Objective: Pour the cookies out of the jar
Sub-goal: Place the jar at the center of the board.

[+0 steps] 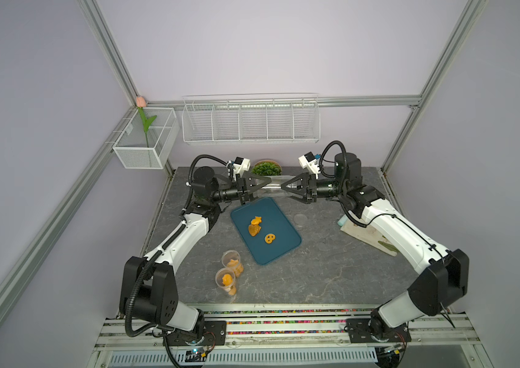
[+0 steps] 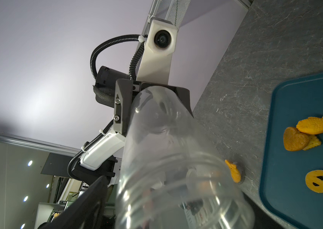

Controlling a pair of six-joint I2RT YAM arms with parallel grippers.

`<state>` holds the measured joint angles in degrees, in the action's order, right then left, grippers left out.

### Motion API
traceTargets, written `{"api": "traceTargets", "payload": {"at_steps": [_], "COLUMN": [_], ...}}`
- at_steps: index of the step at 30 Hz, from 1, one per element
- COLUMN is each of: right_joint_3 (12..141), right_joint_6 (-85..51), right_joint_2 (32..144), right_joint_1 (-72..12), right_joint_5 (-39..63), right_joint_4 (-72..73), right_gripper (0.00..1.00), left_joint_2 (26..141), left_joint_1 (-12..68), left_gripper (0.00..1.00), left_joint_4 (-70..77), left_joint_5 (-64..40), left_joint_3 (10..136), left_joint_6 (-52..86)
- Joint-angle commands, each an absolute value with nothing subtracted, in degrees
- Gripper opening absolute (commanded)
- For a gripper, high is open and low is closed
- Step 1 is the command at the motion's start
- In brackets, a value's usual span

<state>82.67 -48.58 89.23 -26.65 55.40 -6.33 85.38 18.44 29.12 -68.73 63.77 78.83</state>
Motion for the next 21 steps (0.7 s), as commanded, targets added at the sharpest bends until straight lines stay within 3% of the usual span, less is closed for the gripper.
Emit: {"api": "traceTargets", "payload": {"at_steps": [1,4,17,19,21], "right_joint_3": [84.34,84.48,81.75,81.45,81.23], "right_joint_6": [-50.79,-51.71,-51.06,-50.82,-50.67], "right_joint_2": [89.78,89.94,87.03,86.58,86.28], "right_joint_1": [-26.99,-26.94,-26.59,-26.63,-26.67], "right_joint_5": [56.87,57.71,60.68,61.15,61.85], "right_joint_4": [-4.3,-4.31,-7.56,-7.98,-8.47], "right_gripper": [0.92,0.99,0.86,0.88,0.97], "left_joint_2": [85.26,84.81,84.12,84.11,84.05], "left_joint_1": [19.62,19.77,19.77,19.76,19.77], "left_gripper": [0.61,0.61,0.61,0.61,0.61], "left_joint_4": [31.55,31.63,23.97,23.83,23.6], "left_joint_5": [-70.07,-69.47,-68.53,-68.38,-68.28], "left_joint_3": [62.98,62.01,63.98,63.98,64.07], "left_joint_6": [80.2,79.85,74.03,73.96,73.81]}}
